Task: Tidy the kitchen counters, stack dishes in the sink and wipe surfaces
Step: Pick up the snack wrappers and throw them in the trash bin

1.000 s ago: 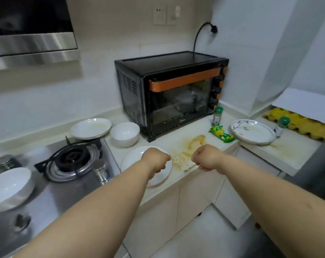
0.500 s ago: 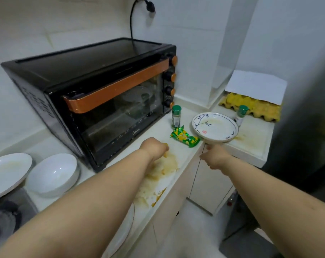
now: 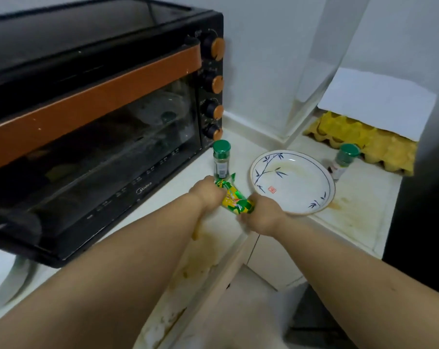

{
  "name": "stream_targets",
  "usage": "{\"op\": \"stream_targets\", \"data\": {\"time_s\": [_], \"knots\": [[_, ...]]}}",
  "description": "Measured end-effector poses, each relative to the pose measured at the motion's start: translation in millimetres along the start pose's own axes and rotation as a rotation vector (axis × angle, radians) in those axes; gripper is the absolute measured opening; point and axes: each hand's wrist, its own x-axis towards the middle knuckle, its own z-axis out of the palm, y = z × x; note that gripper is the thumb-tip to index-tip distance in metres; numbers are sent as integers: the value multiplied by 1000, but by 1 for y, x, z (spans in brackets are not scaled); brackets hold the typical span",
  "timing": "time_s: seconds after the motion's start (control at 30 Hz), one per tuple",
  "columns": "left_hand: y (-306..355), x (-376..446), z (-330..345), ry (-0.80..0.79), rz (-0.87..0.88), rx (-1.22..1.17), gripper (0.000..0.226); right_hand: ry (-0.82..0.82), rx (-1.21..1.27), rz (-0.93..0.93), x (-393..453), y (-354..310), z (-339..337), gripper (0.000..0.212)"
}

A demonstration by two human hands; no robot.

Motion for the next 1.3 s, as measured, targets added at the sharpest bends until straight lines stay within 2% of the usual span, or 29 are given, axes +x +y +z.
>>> {"op": "stream_targets", "data": {"time_s": [0.17,0.3,0.37,0.53,0.67,0.73,0.87,1.0,1.17,1.3], "knots": [[-1,9,3,57,-10,-17,37,-12,-27,-27,13,-1,-1,29],[-10,-3,-12,91,-40,-57,21,-34,-83,-128,16,-7,-6,34],[-20,-15,-24,92,-59,-120,16,-58,-97,-168,17,-16,-8,29],[-56,-58,-48,89,-121,-393,27,-102,119,-162,7,-50,-6,10],[-87,-102,-72,174,-175,-507,30,-166,91,-238,-11,-91,4,28],[-105,-129,-85,212,-199,-557,29,-255,38,-295,-25,-119,12,32],[-166,-201,-105,331,-290,-554,27,-481,-181,-433,-74,-183,53,16],[-229,-286,-110,473,-396,-604,31,-544,-182,-535,-140,-229,110,16],[-312,-442,-93,682,-531,-717,31,-665,-216,-698,-269,-269,201,16],[-369,-575,-60,832,-615,-919,25,-764,-314,-854,-384,-285,280,20]]}}
